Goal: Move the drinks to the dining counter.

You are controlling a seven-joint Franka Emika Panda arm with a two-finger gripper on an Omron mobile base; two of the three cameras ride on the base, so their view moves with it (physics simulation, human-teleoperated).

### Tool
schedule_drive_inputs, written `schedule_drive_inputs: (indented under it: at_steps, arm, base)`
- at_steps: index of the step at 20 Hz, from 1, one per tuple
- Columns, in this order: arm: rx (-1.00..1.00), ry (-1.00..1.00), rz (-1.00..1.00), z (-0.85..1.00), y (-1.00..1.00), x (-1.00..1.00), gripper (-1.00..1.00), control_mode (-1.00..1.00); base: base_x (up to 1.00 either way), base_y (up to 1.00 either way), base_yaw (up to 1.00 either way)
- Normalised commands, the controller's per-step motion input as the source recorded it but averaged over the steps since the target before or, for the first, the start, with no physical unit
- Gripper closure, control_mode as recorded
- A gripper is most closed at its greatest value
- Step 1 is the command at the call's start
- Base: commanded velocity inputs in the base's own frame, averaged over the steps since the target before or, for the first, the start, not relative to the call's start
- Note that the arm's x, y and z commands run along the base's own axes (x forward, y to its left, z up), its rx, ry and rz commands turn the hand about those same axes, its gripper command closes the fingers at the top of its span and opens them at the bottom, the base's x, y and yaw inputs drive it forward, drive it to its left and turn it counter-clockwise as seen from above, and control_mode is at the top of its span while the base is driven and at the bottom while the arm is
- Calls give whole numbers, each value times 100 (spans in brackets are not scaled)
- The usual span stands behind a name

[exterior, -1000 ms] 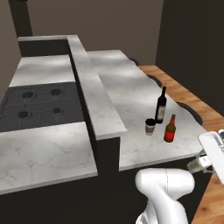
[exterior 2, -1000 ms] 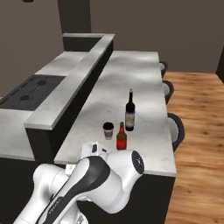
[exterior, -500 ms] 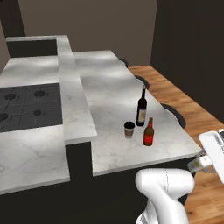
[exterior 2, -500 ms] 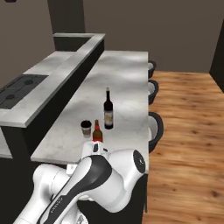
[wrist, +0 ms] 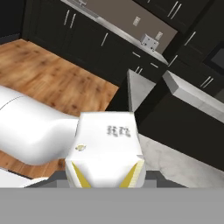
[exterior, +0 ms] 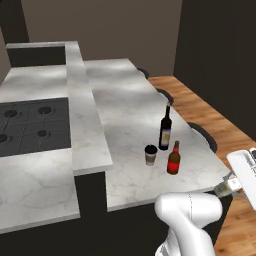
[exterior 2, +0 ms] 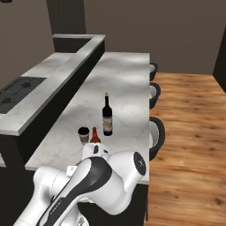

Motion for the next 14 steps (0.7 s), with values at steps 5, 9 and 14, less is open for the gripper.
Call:
schedule_drive_inputs:
  at_steps: [5,9,14]
  arm:
    - [0,0,0,0,0,0,100,100]
    - [0,0,0,0,0,0,100,100]
    - [0,0,0,0,0,0,100,100]
  base:
    - [74,-39,8]
    - [47,-47,14]
    - [17,-22,10]
